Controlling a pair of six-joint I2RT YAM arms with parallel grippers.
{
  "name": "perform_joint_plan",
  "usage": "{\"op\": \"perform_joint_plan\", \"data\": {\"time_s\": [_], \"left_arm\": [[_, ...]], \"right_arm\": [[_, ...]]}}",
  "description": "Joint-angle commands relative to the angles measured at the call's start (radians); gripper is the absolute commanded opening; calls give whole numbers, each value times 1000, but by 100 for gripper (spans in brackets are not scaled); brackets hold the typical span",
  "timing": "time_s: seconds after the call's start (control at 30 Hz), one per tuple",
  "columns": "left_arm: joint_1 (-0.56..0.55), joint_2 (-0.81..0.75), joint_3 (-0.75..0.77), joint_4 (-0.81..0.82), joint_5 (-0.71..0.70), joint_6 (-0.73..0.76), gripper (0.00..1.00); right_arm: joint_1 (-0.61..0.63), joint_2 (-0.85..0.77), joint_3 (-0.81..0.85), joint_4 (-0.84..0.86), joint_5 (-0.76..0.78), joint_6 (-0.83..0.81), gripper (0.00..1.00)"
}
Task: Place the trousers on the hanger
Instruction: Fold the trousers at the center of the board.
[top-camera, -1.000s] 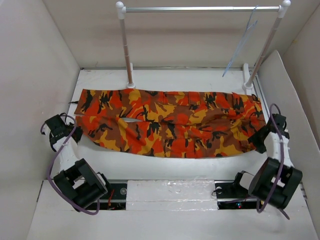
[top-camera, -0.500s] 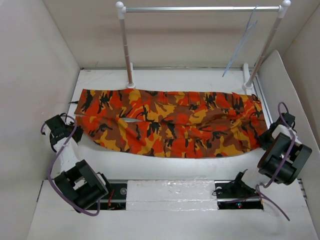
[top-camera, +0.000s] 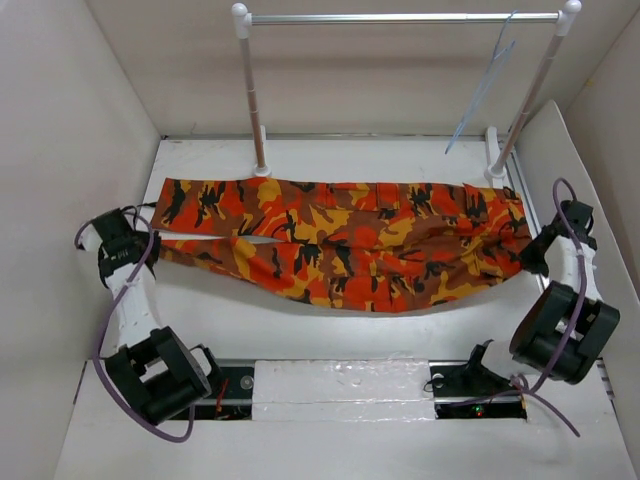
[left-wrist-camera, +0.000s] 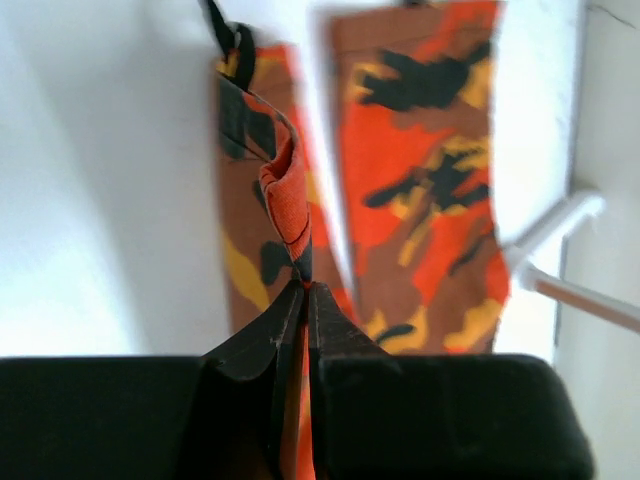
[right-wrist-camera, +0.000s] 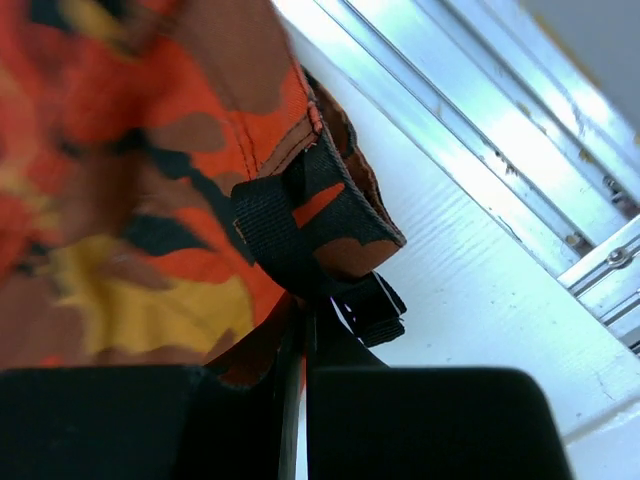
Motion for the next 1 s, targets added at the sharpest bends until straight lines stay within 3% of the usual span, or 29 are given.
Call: {"op": "perform_joint_plan", "data": {"time_s": [0.0,0.2,0.3,0.5,0.7,0.87,0.93,0.97], "left_arm": [[-93,-10,89,58,-102,-75,0],[-93,161,296,18,-104,-39,0],[-103,235,367,-1,-127,-22,0],[-178,393,491,35,-268,23,0],[-228,657,738,-14,-345,72,0],[-277,846,978,-17,-372,136,0],[-277,988,1163,-83,-322,164,0],[-277,1042,1230,-152,-291,182,12]], "right_arm": [[57,-102,139,-47,83,-4,0],[152,-21,365,-90,160,-56,0],[189,123,536,-173,203,-79,0],[224,365,782,-116,135,-106,0],[257,675,1162,-229,164,-126,0],[257,824,1325,-231,149,-129,0],[257,866,1357,-230,135,-122,19],[257,872,1354,-226,131,-122,33]]}}
